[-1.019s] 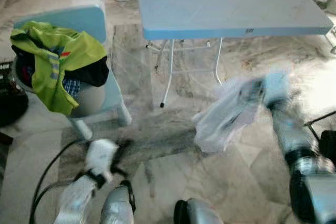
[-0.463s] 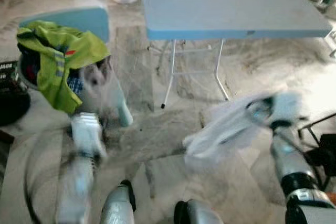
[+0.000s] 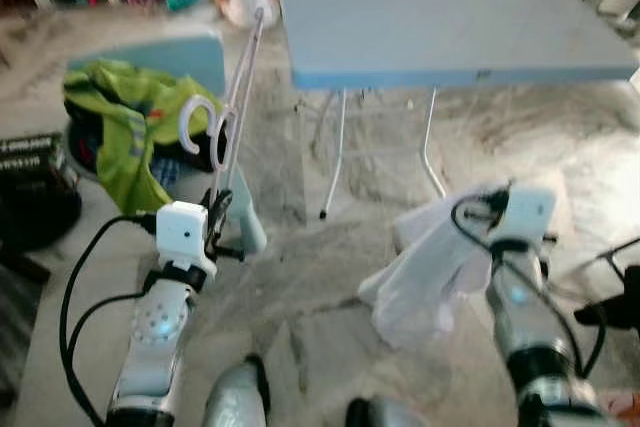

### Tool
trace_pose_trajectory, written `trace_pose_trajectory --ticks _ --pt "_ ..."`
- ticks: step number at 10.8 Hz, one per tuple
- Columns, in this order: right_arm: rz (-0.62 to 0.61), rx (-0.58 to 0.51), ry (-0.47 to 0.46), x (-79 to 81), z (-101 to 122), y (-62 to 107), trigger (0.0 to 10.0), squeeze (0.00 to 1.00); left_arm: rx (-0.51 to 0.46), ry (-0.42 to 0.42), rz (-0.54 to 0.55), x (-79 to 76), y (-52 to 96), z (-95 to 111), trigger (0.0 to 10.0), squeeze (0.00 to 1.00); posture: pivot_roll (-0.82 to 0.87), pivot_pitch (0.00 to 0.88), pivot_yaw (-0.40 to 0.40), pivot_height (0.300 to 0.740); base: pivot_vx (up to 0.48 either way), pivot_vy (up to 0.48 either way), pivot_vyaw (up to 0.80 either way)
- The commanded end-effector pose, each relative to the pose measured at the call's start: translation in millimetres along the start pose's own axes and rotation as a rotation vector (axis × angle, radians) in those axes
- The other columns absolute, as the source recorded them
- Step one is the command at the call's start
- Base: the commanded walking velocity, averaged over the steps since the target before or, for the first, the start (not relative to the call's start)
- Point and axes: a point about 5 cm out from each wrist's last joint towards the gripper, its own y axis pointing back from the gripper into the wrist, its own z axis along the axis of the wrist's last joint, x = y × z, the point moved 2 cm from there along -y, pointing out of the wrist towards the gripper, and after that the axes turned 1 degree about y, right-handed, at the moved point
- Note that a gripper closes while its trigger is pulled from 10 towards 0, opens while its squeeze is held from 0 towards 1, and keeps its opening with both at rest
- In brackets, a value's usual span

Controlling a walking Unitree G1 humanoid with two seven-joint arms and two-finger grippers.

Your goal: Hang hanger

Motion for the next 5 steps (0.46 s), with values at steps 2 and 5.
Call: trace_pose_trajectory --ticks 2,5 --pt "0.023 -0.047 -0.016 1.9 12.5 -2.1 10.0 0.00 -0.020 0.016 0.008 -0.2 -5.2 3.9 10.0 0.00 0.06 0.091 -0.044 0.740 0.480 0.000 0.00" --pt "0.022 -0.029 -0.038 3.9 10.8 -0.2 10.0 0.00 0.001 0.026 0.016 -0.8 -1.7 -2.9 10.0 0.00 0.08 0.079 -0.052 0.740 0.480 0.000 0.00"
